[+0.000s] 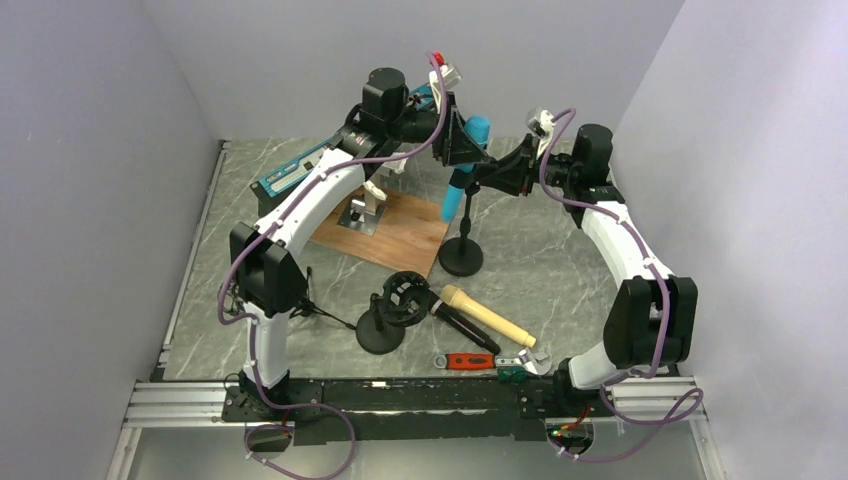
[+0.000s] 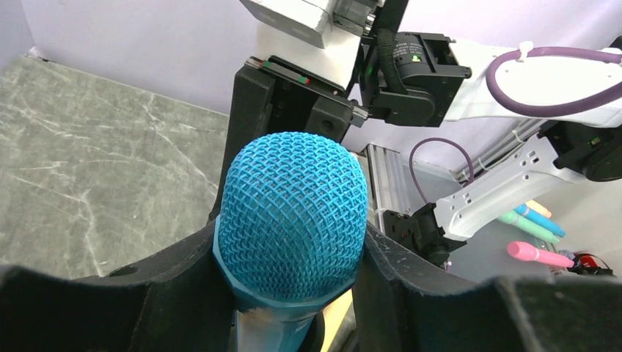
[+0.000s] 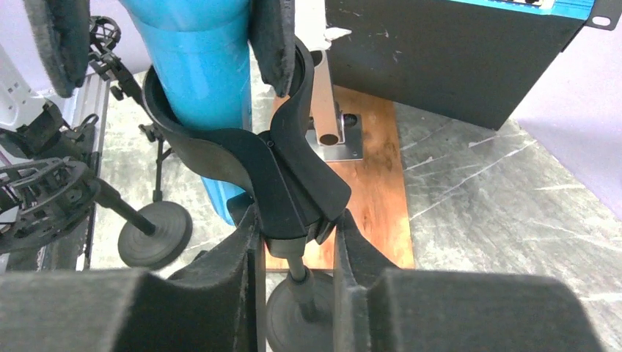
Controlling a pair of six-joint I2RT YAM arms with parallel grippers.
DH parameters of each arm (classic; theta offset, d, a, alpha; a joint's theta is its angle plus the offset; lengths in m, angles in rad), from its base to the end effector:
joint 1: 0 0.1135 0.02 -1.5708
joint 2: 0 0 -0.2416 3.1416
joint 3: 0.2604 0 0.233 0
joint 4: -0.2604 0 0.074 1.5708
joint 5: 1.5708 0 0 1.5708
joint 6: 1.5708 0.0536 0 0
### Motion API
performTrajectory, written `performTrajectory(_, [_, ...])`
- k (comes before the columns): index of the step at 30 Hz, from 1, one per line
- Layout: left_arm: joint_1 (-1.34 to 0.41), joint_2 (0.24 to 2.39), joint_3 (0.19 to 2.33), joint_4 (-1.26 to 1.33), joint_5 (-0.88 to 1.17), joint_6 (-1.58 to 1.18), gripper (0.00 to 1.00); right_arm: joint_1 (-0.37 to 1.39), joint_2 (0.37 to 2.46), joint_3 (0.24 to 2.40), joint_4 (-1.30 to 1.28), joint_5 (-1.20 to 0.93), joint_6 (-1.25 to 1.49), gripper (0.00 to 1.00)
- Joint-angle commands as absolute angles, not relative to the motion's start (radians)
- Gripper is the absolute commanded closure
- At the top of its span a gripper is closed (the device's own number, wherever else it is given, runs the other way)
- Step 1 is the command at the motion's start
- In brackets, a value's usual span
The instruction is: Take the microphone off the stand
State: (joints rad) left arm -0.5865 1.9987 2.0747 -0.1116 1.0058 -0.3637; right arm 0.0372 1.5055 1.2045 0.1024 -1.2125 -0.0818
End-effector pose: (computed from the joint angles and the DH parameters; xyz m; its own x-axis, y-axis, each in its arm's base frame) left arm 0.3438 -0.2828 0.4066 -0.3832 0.0260 -0.9233 0.9234 -0.0128 -0.3836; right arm 0.3259 0.0624 0.3268 -0.1205 -0.0332 -0.9922 -0.9435 0.3146 0.1041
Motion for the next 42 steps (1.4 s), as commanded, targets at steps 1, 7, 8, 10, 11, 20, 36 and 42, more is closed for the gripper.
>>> performTrajectory(1, [-0.589,1.951,2.121,-0.055,1.047,-0.407,1.00,0.031,1.464,1.181,0.277,-1.138,-0.052,1.00])
performTrajectory(7, [-0.589,1.954,2.174,0.055,1.066,-0.533,1.00,0.031,1.451,1.180,0.260,-1.081,-0.068,1.00])
performTrajectory(8, [-0.590,1.953,2.187,0.069,1.067,-0.550,1.00,0.031,1.453,1.183,0.252,-1.080,-0.074,1.00])
performTrajectory(10, [-0.590,1.953,2.223,0.089,1.073,-0.581,1.00,0.032,1.459,1.186,0.248,-1.074,-0.078,1.00])
performTrajectory(11, [-0.591,1.951,2.255,0.093,1.073,-0.592,1.00,0.031,1.462,1.188,0.240,-1.072,-0.083,1.00])
performTrajectory(20, [-0.587,1.827,2.399,0.090,0.907,-0.575,1.00,0.032,1.475,1.187,0.198,-1.032,-0.124,1.00])
performTrajectory(36, [-0.586,1.137,1.807,-0.238,0.393,-0.164,1.00,0.046,1.401,1.073,0.278,-0.711,-0.052,0.97])
performTrajectory(42, [-0.586,0.960,1.651,-0.407,0.056,0.020,1.00,0.183,1.339,1.040,0.224,-0.401,-0.080,0.46])
